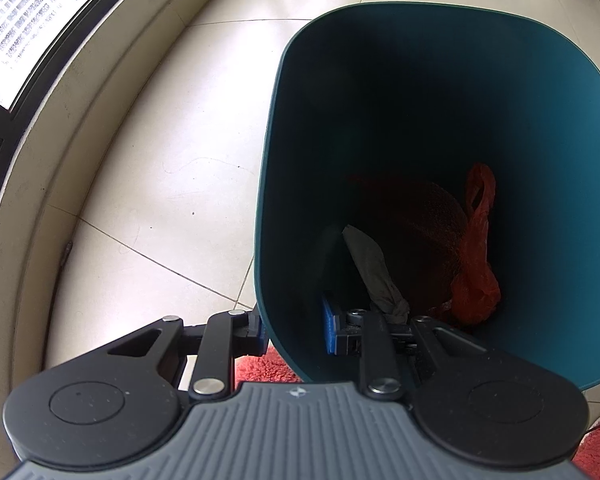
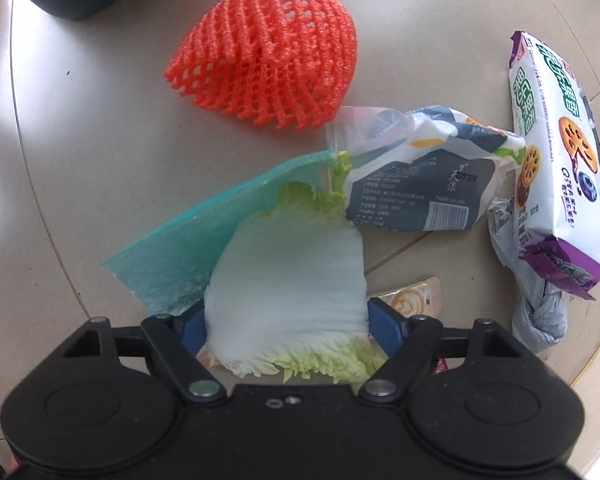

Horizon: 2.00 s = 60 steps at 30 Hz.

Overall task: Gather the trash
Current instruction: 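Grasp the white cabbage leaf from the pile with the right gripper, then carry the cabbage leaf into the green bin and open the right gripper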

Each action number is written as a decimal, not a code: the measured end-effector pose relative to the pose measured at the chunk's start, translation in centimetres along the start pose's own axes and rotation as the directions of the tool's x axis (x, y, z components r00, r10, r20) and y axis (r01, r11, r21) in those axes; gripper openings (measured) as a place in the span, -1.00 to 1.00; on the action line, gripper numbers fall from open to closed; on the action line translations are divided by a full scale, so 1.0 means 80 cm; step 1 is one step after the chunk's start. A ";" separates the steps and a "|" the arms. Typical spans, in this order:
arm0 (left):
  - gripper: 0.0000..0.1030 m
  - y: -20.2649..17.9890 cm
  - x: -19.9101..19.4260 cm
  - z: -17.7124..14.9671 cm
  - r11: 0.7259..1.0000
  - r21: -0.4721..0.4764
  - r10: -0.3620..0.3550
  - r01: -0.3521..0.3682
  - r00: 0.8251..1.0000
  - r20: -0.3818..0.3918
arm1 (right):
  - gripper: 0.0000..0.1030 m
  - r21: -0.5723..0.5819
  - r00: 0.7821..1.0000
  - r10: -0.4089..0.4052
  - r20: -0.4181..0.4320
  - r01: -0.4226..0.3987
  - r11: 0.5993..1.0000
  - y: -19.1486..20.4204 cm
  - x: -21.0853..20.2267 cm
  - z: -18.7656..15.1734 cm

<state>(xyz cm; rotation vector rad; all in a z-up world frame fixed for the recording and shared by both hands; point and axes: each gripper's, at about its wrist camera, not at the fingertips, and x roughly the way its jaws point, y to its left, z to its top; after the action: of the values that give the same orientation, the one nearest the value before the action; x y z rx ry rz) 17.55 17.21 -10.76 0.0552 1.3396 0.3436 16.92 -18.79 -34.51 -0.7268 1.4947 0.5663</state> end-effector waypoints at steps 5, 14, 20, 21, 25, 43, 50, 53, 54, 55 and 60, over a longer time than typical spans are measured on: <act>-0.53 0.002 -0.001 0.001 1.000 -0.004 -0.006 0.006 1.000 0.002 | -0.29 0.032 0.999 0.043 0.008 -0.043 0.999 -0.024 -0.041 -0.013; -0.53 0.009 -0.008 -0.001 1.000 -0.012 -0.016 0.016 1.000 0.019 | -0.79 0.078 0.996 0.008 0.089 -0.015 0.997 -0.025 -0.095 -0.036; -0.53 0.006 -0.008 -0.006 1.000 -0.010 -0.010 0.010 1.000 0.021 | 0.20 0.002 0.994 0.046 0.096 -0.047 0.999 -0.008 -0.077 -0.054; -0.53 0.005 -0.008 -0.006 1.000 -0.010 -0.008 0.008 1.000 0.019 | 0.23 -0.023 0.996 0.029 0.090 -0.027 0.999 -0.001 -0.070 -0.055; -0.53 0.003 -0.006 -0.006 1.000 -0.006 -0.003 0.003 1.000 0.017 | 0.17 -0.098 0.997 -0.052 0.050 0.057 0.994 0.022 -0.037 -0.051; -0.53 0.009 -0.008 -0.001 1.000 -0.008 -0.017 0.017 1.000 0.015 | -0.85 0.164 0.979 -0.027 0.201 -0.007 0.986 -0.034 -0.106 -0.047; -0.53 0.015 -0.009 -0.001 0.999 -0.017 -0.031 0.031 0.999 0.010 | -0.85 0.300 0.929 0.028 0.368 -0.147 0.943 -0.047 -0.218 -0.046; -0.53 0.017 -0.010 0.000 0.999 -0.022 -0.036 0.036 0.999 0.011 | -0.85 0.294 0.881 0.071 0.469 -0.231 0.928 -0.037 -0.277 -0.032; -0.53 0.018 -0.010 0.000 0.999 -0.025 -0.039 0.039 0.999 0.010 | -0.85 0.281 0.858 0.078 0.507 -0.251 0.926 -0.030 -0.300 -0.026; -0.53 0.019 -0.009 0.000 0.999 -0.028 -0.042 0.042 0.999 0.010 | -0.85 0.266 0.834 0.085 0.545 -0.268 0.926 -0.026 -0.323 -0.017; -0.53 0.021 -0.010 0.000 0.999 -0.025 -0.043 0.044 0.999 0.014 | -0.84 0.173 0.715 0.153 0.683 -0.361 0.916 -0.002 -0.407 0.025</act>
<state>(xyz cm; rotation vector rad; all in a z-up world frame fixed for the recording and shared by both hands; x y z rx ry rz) 17.01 18.60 -9.59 0.0067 1.3208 0.3229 17.80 -14.16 -2.23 -0.0362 0.9695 0.7029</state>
